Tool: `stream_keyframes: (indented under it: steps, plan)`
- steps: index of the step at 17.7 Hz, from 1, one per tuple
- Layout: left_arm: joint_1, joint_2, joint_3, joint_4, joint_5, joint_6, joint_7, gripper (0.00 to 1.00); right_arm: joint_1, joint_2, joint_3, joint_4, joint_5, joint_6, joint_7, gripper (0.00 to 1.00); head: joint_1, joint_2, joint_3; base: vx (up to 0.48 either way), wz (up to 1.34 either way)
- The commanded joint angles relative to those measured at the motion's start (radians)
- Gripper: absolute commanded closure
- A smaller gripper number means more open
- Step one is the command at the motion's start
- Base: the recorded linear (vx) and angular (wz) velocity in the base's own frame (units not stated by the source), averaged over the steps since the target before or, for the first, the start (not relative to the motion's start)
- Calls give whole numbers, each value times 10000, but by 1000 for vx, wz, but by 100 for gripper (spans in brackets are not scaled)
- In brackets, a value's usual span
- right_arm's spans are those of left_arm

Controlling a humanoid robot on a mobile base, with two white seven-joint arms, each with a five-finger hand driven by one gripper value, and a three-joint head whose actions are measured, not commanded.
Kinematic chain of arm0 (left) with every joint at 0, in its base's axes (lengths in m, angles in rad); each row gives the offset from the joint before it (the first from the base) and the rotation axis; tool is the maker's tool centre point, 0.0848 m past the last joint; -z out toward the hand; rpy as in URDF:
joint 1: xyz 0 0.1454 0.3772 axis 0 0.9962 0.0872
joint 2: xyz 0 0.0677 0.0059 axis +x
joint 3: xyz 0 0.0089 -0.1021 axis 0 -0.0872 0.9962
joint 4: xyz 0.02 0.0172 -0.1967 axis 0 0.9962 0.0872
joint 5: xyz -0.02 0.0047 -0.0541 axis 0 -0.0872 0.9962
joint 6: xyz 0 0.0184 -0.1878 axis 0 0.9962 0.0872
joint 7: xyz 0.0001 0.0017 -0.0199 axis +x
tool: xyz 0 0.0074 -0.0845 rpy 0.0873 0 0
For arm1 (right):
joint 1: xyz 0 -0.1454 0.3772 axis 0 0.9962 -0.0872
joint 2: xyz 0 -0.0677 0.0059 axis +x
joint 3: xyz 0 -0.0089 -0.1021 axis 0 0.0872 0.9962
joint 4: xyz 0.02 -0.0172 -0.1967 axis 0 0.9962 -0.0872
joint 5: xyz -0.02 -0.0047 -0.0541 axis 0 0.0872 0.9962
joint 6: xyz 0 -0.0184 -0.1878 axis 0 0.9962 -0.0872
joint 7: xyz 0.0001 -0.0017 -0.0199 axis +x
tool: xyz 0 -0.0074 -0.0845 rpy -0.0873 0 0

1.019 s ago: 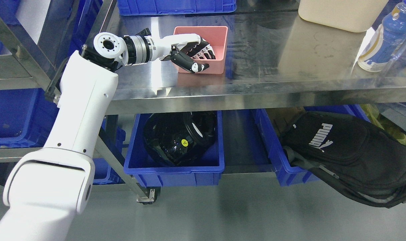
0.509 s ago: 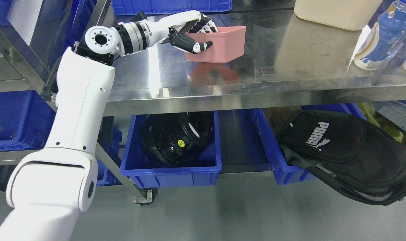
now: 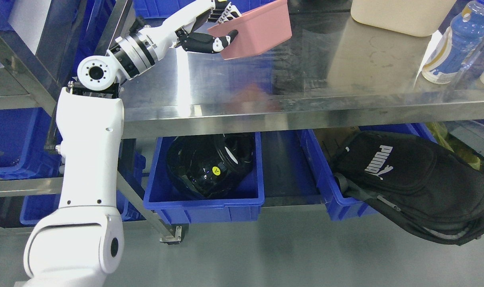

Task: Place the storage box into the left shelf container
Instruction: 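Lift the pink box off the shelf with the left hand, then hold the pink box aloft in the left hand while turning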

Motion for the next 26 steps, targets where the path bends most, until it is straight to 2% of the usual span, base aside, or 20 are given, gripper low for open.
stream_keyframes:
  steps: [1,2,5,9,11,18,26]
  plan:
    - [1162,110,1613,-3022,903,-2096,729,99,77,-175,0,-174,-31,-8,-6,0,0,0,0,0,0]
    - [1316,110,1613,-3098,965,-2498,761,99,77,-175,0,-174,-31,-8,-6,0,0,0,0,0,0]
    - [2112,110,1248,-4246,1378,-2610,777,99,77,-175,0,-174,-31,-8,-6,0,0,0,0,0,0]
    - [4288,110,20,-5947,1732,-2763,1281,100,77,-175,0,-174,-31,-8,-6,0,0,0,0,0,0]
    - [5073,110,-197,-6533,1748,-2839,1283,100,77,-175,0,-174,-31,-8,-6,0,0,0,0,0,0]
    - [5934,110,-212,-6658,1778,-3530,1298,99,77,-175,0,-174,-31,-8,-6,0,0,0,0,-70,10]
    - [6748,110,-212,-6658,1778,-3453,1298,99,77,-175,0,-174,-31,-8,-6,0,0,0,0,-253,309]
